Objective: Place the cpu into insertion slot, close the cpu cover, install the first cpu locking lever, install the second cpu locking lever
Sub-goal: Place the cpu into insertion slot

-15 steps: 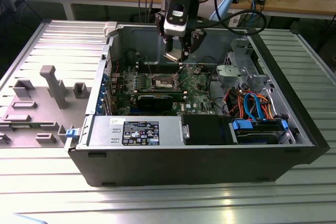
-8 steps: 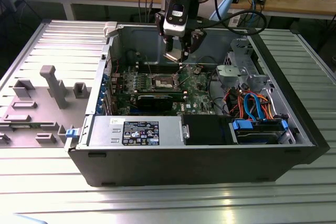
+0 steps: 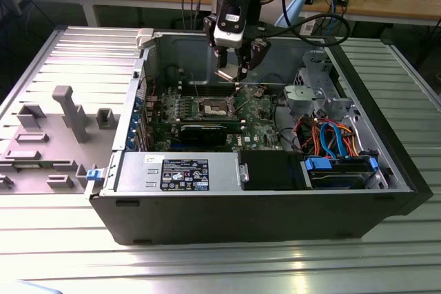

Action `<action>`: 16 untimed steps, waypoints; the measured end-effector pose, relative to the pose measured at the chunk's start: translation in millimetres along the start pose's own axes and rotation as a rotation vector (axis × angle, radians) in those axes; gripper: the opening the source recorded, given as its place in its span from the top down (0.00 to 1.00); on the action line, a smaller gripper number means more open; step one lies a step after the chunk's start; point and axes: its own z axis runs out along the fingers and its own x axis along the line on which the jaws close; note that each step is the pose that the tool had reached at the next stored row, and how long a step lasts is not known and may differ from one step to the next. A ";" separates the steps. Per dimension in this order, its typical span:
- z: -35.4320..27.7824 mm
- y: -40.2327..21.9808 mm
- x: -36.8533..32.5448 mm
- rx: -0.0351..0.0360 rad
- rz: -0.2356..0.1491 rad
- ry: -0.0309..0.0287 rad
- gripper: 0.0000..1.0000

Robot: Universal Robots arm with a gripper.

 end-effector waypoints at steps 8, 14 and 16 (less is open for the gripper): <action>0.2 0.0 0.0 -0.0001 0.008 -0.0003 0.45; 0.4 0.0 0.0 -0.0003 0.016 -0.0006 0.45; 0.4 0.0 0.0 -0.0003 0.018 -0.0007 0.45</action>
